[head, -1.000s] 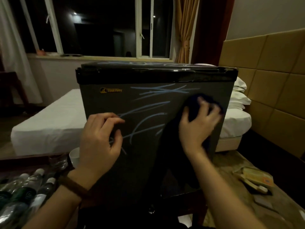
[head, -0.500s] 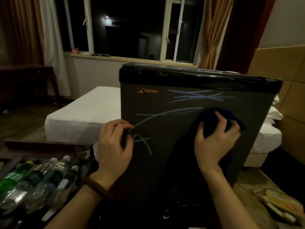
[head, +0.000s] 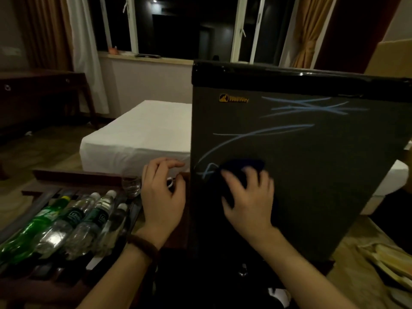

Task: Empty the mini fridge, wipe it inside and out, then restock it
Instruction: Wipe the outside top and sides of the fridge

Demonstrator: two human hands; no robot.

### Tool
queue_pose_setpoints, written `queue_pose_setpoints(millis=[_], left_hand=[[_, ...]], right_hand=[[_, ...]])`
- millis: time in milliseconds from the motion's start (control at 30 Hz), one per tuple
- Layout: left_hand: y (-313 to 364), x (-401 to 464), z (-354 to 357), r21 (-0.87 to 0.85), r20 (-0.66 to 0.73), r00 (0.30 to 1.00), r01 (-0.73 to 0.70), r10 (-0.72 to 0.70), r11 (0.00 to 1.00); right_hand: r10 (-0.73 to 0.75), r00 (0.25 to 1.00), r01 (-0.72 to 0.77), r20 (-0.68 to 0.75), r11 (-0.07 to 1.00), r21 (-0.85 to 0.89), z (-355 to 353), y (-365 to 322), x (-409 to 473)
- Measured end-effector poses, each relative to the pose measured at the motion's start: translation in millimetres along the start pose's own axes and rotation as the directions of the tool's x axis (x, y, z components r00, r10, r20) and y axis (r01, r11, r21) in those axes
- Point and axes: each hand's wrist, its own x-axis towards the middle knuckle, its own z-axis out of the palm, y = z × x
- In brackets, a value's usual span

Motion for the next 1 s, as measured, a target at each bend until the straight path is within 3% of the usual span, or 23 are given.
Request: queue_pose_setpoints(millis=[133,233,367,467,600,700,767,833,933,1000], left_hand=[[1,1,-7,-0.064,-0.027,1.000,-0.013,0.012,0.998],[0,-1,-6,-0.089,-0.048,0.999,-0.014,0.009,0.996],[-3,0,-5,-0.068,-0.028,1.000,0.001,-0.003,0.998],[-3,4,-7,-0.057,-0.032,0.999,0.004,-0.006,0.998],[-1,10,-9,-0.039,-0.029,0.999,-0.015,0.014,0.999],[1,13,-8,-0.040,-0.028,0.999,-0.022,0.021,0.999],[3,15,-5,-0.055,-0.045,0.999,-0.021,0.018,0.998],[5,14,-1,-0.070,-0.057,0.998,-0.024,0.021,0.997],[9,9,4,-0.081,-0.021,1.000,0.004,-0.006,0.997],[14,9,3,-0.080,-0.027,1.000,-0.016,0.014,0.997]], right_hand=[[0.204,0.969,-0.199,-0.139,0.979,0.052,-9,-24,69],[0.086,0.990,-0.091,-0.109,0.995,-0.042,7,-35,55],[-0.143,0.986,0.147,0.081,0.988,-0.041,30,-40,-20],[-0.112,0.981,0.113,0.156,0.994,-0.001,29,-45,-23],[0.038,0.999,-0.036,-0.022,0.998,0.058,10,-55,46],[0.185,0.963,-0.172,-0.195,0.981,0.085,-1,-53,100],[0.120,0.974,-0.116,-0.192,0.993,0.029,5,-55,94],[-0.029,0.988,0.029,-0.149,1.000,-0.007,17,-54,60],[-0.211,0.977,0.211,-0.021,0.978,-0.003,24,-38,9],[-0.233,0.972,0.232,0.024,0.973,0.015,19,-26,-1]])
